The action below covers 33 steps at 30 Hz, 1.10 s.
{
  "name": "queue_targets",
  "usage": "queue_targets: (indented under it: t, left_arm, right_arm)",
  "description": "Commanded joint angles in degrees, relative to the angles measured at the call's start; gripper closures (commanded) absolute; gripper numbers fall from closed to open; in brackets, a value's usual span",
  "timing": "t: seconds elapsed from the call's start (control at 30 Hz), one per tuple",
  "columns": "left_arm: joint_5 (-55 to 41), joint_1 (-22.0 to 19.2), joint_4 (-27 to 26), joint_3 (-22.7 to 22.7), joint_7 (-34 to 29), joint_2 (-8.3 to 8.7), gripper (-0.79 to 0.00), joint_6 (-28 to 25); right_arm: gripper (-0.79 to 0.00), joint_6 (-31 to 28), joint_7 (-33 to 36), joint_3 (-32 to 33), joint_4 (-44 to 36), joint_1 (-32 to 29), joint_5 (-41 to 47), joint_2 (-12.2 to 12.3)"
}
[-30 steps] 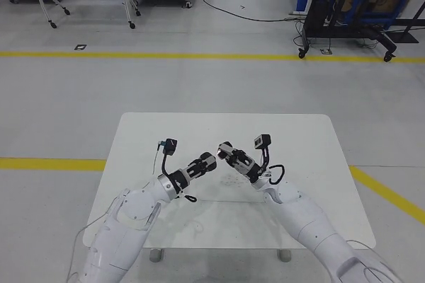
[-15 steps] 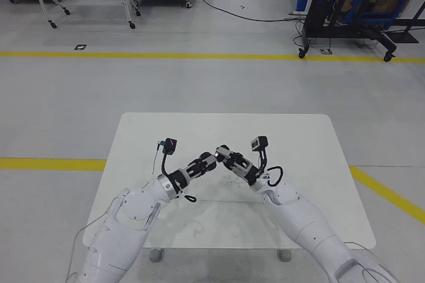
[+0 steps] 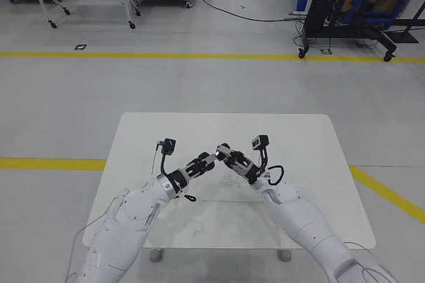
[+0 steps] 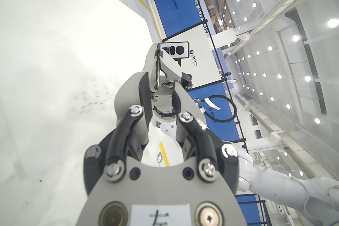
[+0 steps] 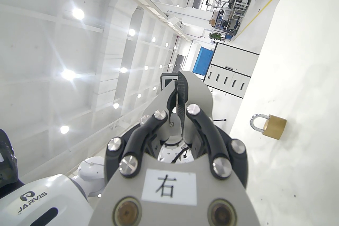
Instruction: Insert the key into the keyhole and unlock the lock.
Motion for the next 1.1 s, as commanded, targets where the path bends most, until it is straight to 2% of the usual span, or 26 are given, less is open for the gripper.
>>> queue_targets:
  t: [0.0,0.53,0.87,0.97,1.07]
  left_arm:
    - [-0.1,0.0,0.0,0.0,-0.1,0.04,-0.268,-0.3]
    - [-0.5,0.0,0.0,-0.1,0.6,0.26,-0.222,0.1]
    - [-0.5,0.0,0.0,0.1,0.9,0.36,-0.139,0.8]
    - [-0.6,0.0,0.0,0.1,1.1,0.37,-0.172,1.1]
    - [-0.4,-0.1,0.0,0.1,1.3,0.41,-0.148,1.2]
  right_arm:
    - [0.000,0.1,0.0,0.2,0.0,-0.1,-0.1,-0.1]
    - [0.000,1.7,1.6,0.6,0.5,0.1,-0.6,-0.9]
    - [0.000,2.2,1.9,1.2,0.7,0.2,-1.4,-1.1]
    - [0.000,2.3,1.9,1.4,0.7,0.1,-1.8,-1.2]
    - [0.000,2.3,2.1,1.7,0.6,0.0,-1.8,-1.3]
